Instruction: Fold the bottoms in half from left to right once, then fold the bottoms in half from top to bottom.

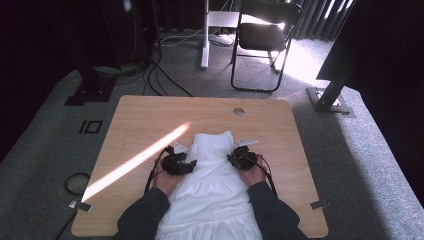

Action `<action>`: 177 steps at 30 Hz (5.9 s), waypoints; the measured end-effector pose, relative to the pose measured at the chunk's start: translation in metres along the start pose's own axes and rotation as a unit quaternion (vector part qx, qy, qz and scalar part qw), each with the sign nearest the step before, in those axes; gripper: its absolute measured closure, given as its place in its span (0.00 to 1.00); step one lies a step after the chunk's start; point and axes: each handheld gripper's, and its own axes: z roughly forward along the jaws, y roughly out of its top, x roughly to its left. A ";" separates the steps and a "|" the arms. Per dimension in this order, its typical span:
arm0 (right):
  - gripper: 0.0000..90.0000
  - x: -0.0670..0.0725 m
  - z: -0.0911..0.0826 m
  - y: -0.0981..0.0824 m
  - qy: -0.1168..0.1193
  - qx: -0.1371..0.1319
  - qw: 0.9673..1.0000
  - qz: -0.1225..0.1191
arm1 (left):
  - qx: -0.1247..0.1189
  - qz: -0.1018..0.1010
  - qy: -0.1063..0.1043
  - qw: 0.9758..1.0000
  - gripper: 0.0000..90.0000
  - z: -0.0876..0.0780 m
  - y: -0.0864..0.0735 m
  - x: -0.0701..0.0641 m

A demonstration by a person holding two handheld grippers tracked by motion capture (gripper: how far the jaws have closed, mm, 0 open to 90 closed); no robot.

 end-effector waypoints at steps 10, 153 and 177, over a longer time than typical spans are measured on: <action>0.92 -0.002 0.000 -0.001 0.007 -0.002 1.000 0.004 | 0.026 -0.019 -0.025 0.999 0.31 0.042 0.031 0.017; 0.92 -0.003 0.034 0.050 0.008 0.026 0.999 -0.029 | 0.056 0.035 -0.009 0.998 0.89 0.060 0.044 0.029; 0.92 -0.006 -0.102 0.112 0.047 -0.169 0.983 -0.062 | -0.141 0.061 -0.043 0.987 0.93 -0.089 0.113 0.004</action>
